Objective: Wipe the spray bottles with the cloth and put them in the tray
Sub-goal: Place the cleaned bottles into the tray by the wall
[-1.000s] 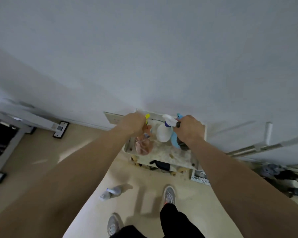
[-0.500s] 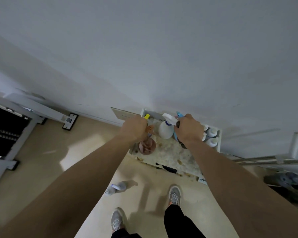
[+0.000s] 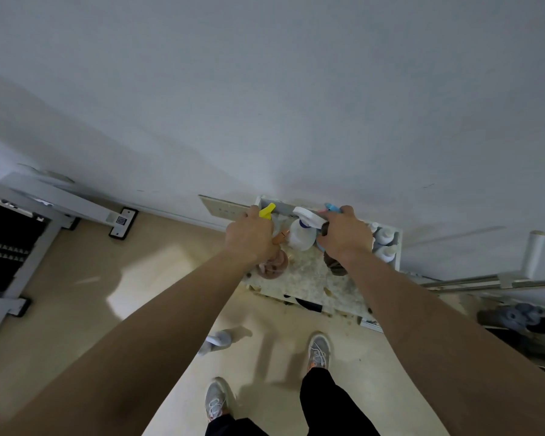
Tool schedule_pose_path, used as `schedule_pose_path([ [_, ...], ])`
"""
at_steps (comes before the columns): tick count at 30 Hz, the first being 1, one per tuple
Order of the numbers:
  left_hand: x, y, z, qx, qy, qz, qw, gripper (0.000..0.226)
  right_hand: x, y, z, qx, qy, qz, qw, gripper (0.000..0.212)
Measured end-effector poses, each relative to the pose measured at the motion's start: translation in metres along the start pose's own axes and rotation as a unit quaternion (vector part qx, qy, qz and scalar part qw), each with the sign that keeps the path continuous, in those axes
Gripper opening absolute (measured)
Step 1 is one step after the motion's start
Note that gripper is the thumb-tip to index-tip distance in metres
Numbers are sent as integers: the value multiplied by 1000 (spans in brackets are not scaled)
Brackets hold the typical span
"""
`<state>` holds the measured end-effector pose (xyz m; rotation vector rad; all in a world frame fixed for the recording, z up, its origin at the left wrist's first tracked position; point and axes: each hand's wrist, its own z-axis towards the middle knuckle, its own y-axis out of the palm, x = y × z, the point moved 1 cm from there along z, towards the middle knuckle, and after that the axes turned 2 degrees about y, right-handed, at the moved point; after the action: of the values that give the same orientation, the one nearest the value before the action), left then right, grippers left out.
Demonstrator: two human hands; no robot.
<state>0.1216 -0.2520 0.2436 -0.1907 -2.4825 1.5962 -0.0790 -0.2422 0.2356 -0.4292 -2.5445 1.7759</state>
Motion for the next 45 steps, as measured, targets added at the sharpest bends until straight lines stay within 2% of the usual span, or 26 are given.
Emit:
schedule_pose_path([
  [4,5,-5,-4,12,-2,-2,1000,48,3,-8,-12,-2,3,11,1000,49],
  [10,3,-18,-18,50,28,-14,998,54,4,-27,-40,27,26,16,999,46],
  [15,-21,-40,-55,92,61,-32,993,74,-15,-36,-80,59,32,26,997,44],
  [20,-66,-44,-104,88,62,-27,994,68,-66,-26,-131,77,-37,21,996,40],
  [23,-103,-23,-134,72,31,-34,996,65,-111,-12,-161,54,-108,46,992,20],
  [26,-139,16,-160,28,-23,-59,998,62,-153,18,-182,13,-170,2,985,11],
  [30,-175,84,-187,-7,-112,-107,988,48,-191,87,-193,-50,-228,-42,971,20],
  [35,-216,229,-207,-52,-223,-156,961,40,-207,242,-179,-133,-276,-69,949,22],
  [40,-256,403,-194,-93,-277,-183,939,44,-198,419,-143,-193,-248,-80,946,24],
  [45,-288,559,-149,-86,-264,-194,941,63,-191,582,-91,-213,-197,-70,954,36],
])
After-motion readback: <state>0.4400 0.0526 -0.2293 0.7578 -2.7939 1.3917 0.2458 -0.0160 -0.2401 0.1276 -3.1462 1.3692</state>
